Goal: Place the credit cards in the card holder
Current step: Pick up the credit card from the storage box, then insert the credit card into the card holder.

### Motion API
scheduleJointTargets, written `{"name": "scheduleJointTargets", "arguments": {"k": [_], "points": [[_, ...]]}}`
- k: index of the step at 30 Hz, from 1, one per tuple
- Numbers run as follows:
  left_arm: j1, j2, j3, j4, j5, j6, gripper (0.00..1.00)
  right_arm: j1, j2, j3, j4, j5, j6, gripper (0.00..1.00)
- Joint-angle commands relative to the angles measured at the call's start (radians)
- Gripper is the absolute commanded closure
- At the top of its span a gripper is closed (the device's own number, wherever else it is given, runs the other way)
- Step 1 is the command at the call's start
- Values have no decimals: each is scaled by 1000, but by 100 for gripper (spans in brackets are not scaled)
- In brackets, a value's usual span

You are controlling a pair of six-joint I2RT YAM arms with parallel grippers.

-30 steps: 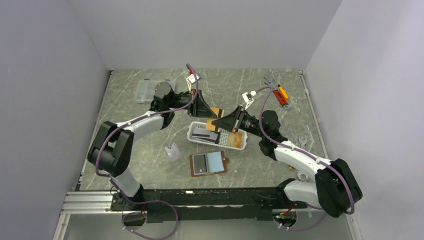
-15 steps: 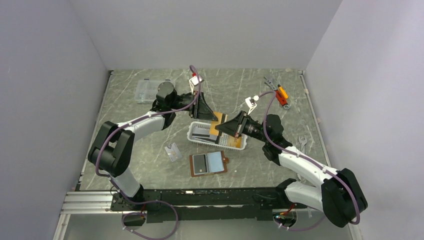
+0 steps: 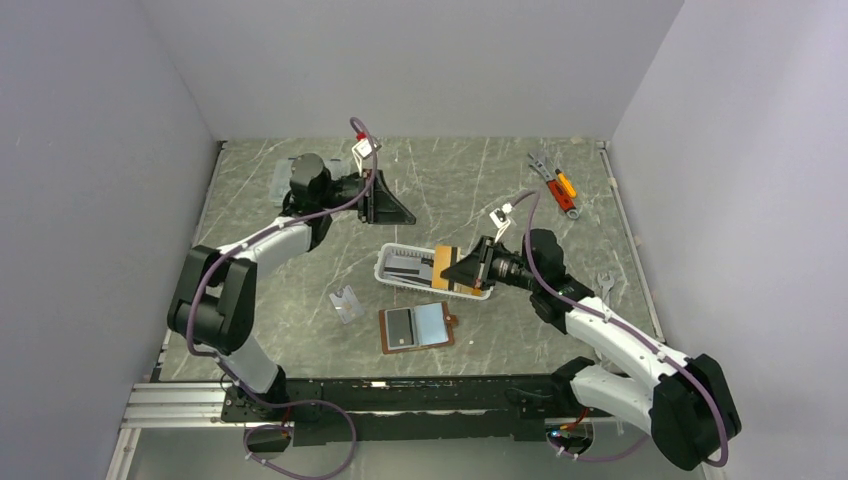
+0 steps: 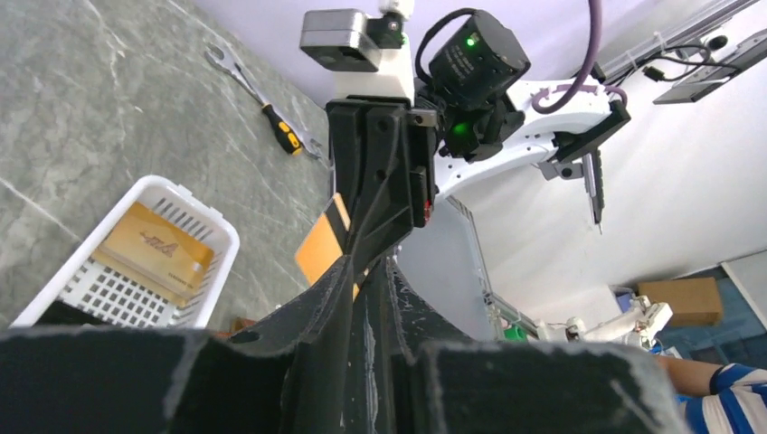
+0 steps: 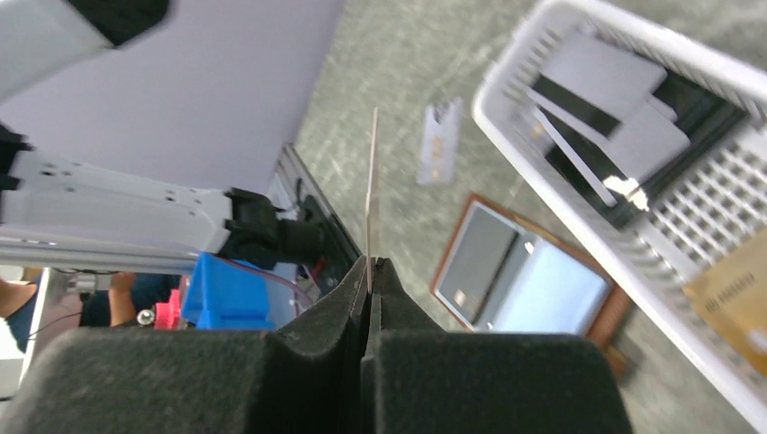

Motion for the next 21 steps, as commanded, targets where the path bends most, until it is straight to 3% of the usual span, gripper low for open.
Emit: {"name": "scheduleJointTargets", "arguments": {"k": [1,3,4,5,14,21], "points": [[-8,-85,39,-443,81,461,75,-2,-41,-2,-209,42,-95,100],[-30,-104,121,-1104,-32,1054,73,10,-50,-27,-226,60,-100,100],[-66,-104,155,-1299,-114,1267,73,22,-52,-41,-227,73,-100,100],[-97,-113,143,-1388,-191,1366,73,37,-50,-52,-233,92,-102,100],[-293,-215,-108,-1365,-635,1572,74,185,63,-63,-238,240,-149,100],[-404,-196,-177,-1275,-839,1633,74,242,126,-52,-244,372,-188,100]]}}
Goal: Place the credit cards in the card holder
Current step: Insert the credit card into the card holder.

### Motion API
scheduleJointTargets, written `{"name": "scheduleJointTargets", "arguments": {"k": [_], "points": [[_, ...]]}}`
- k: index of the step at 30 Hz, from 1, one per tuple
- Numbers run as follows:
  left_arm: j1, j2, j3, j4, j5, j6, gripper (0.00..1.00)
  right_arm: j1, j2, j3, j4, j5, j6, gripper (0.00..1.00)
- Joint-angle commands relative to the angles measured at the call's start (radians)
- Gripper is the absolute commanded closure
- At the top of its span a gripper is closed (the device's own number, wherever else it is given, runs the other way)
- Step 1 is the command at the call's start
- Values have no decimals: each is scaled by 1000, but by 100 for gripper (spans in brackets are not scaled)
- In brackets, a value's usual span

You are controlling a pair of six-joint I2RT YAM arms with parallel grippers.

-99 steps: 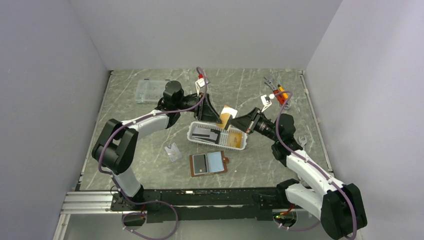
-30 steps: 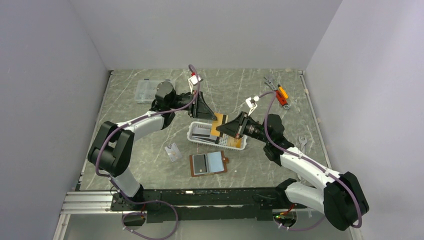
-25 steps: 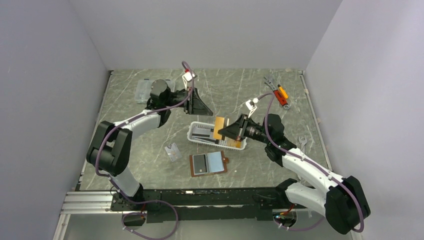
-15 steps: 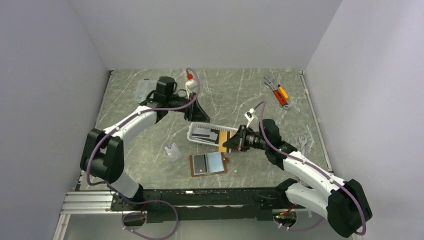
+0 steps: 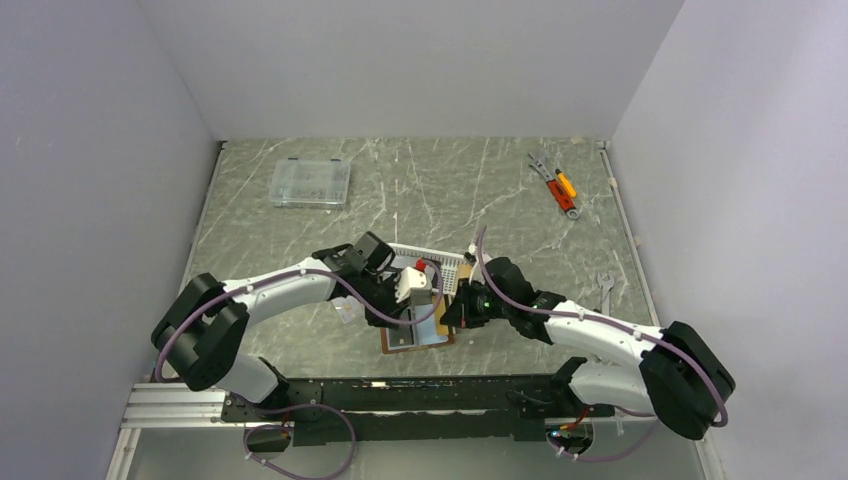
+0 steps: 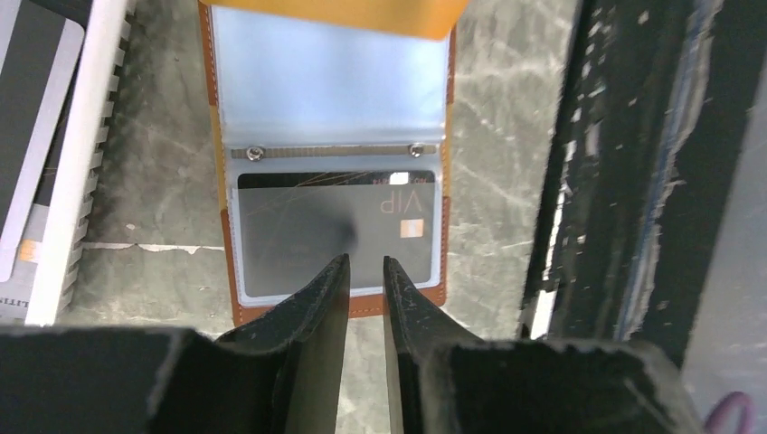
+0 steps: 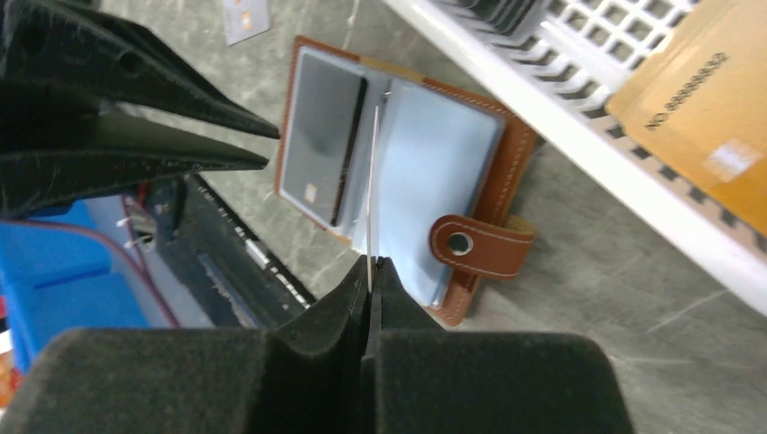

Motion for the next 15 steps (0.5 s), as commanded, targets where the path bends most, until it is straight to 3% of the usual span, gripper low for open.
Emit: {"name": "scheduleJointTargets", "arguments": {"k": [1,10,15], "points": [[-47,-2,3,53,-178,109,74,11,14,27,4,118,-50,100],[-76,96,68,37,-211,156,76,7,79,32,-9,152,-69,100],[-144,120,58,33,-305,219,77,-32,84,35,0,158,-82,100]]}}
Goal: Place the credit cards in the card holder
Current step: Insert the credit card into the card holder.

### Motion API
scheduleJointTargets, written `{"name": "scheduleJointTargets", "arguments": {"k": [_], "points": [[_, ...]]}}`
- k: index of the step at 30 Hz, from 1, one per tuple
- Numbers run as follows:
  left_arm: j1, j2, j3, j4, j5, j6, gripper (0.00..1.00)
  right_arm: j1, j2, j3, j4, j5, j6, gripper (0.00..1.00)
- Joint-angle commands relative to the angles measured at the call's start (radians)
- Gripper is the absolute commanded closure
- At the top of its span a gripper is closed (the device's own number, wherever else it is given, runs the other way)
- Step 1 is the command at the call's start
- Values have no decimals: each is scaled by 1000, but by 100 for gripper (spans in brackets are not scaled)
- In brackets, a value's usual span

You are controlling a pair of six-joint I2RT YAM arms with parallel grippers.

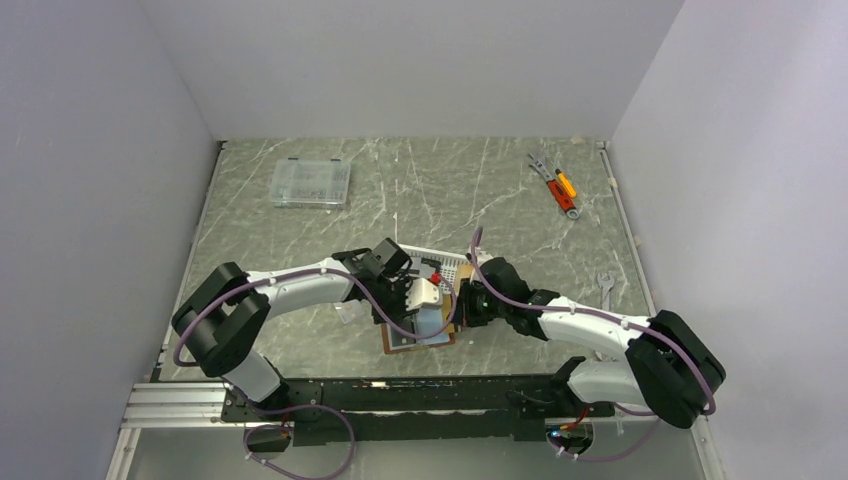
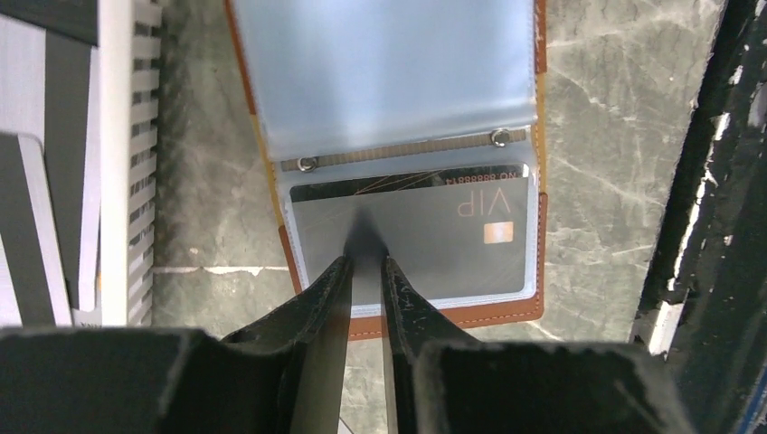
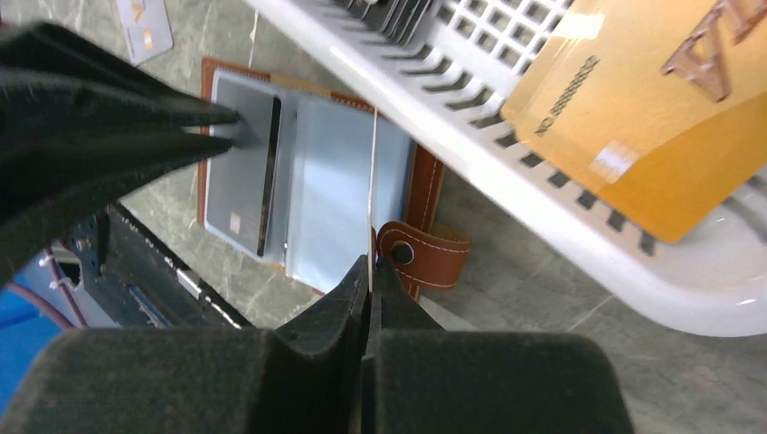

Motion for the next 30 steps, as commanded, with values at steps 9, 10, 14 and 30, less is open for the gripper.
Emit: {"name": "scheduleJointTargets", "arguments": {"k": [9,10,14,30], "points": [[-148,25,-30,-24,-109,161,78,-24,-38,-48,89,-48,40,100],[-152,16,-41,-22,-113,170,78,-15,-47,-61,92,-46,51,100],[-155,-3,-46,-32,-135,179,78,10,-92,-108,98,-37,93,100],[-143,-77,120,-191,-60,127,77,-71,-219,-57,12,-10,57,100]]}}
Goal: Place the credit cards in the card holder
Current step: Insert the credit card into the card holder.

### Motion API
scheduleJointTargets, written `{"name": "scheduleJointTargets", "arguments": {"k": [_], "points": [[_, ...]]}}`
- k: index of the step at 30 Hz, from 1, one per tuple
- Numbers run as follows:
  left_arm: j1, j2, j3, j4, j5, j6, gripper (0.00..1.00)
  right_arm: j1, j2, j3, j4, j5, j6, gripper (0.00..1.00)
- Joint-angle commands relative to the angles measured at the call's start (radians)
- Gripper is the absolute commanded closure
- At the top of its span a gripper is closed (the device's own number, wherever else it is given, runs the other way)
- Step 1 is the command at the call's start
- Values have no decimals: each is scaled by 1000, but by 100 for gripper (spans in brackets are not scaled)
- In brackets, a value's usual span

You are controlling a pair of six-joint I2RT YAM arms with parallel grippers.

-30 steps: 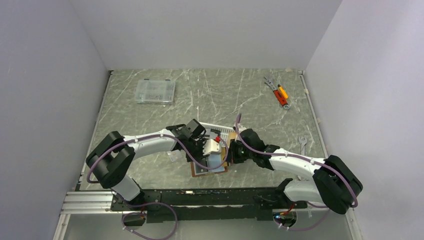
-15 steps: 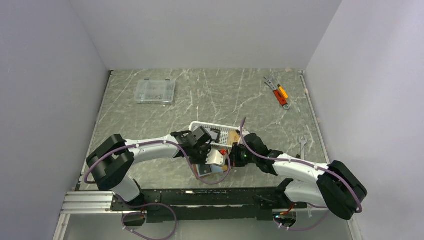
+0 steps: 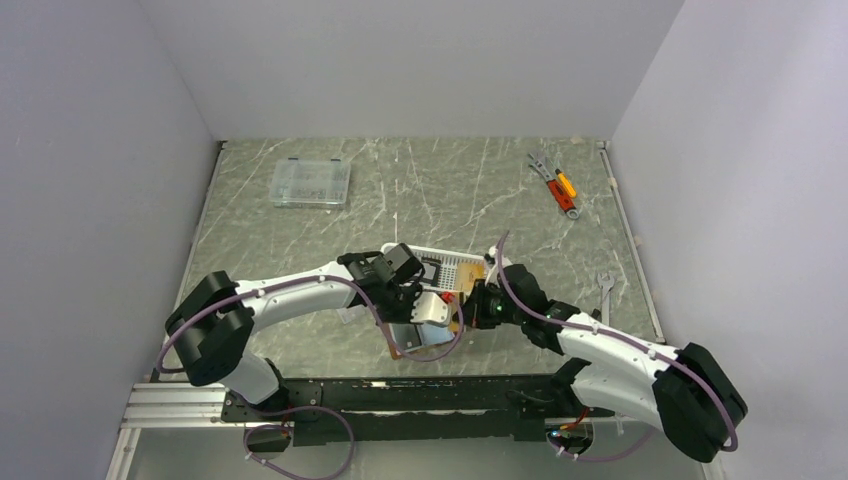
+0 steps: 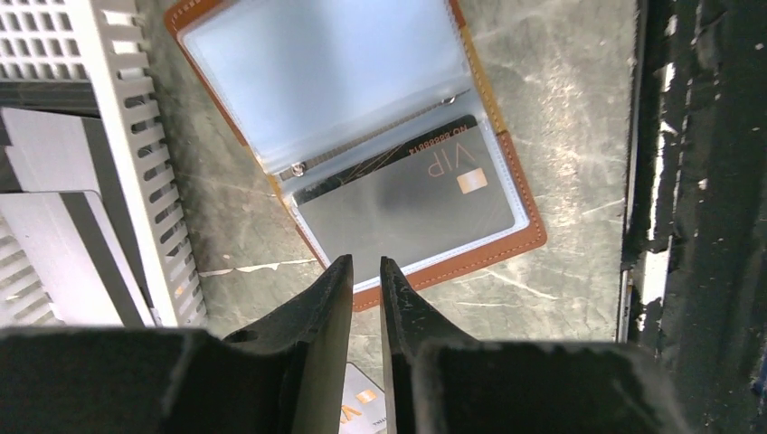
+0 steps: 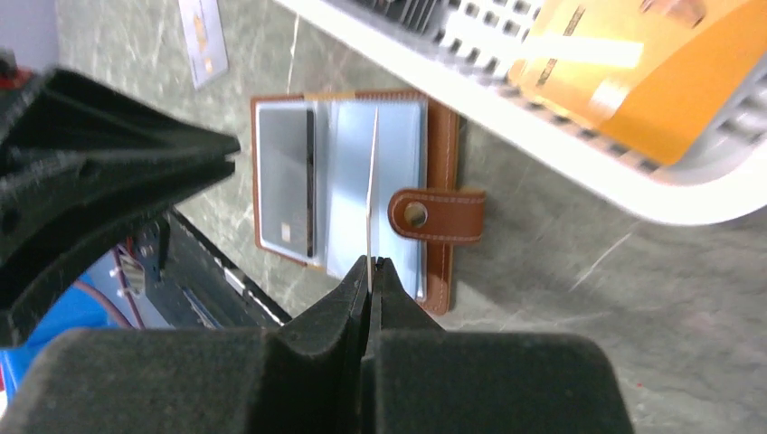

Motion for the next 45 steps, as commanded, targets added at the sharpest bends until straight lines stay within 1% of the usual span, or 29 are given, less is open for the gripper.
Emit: {"name": "scheduleJointTargets", "arguments": {"k": [1,5,10,16,20,22,24,28,30,33,37,41,43,45], "points": [[-15,-30,38,-45,75,-34,77,-60,-28,54,-5,1,-47,100],[-42,14,16,-23,70,-31,77,-75,25,56,35,-20,-63,100],[-72,72,1,8,59,-13,77,-66,59,20,109,-26,-31,100],[-150,94,-28,-27,33,60,77,-44,24,-35,127,-7,5,100],[-162,77,-58,-92,52,123,78,-14,-25,-83,126,6,44,100],[-162,59,-80,-124,54,163,79,8,-55,-93,99,16,57,100],[-164,38,-113,-143,34,186,79,17,-103,-83,37,30,53,100],[-163,17,-155,-162,-54,218,79,19,-212,-20,-76,56,30,100],[-162,-8,-174,-149,-99,228,79,25,-216,14,-83,52,20,100],[-153,-35,-167,-134,-133,231,78,57,-132,48,-37,53,21,100],[-122,-59,-98,-137,-121,188,76,140,-6,105,30,99,3,100],[-50,-95,-6,-188,-13,159,69,170,106,155,80,102,-27,100],[-23,-111,12,-210,17,156,66,174,153,191,88,100,-50,100],[-1,-123,11,-225,44,151,65,175,208,234,89,93,-70,100]]}}
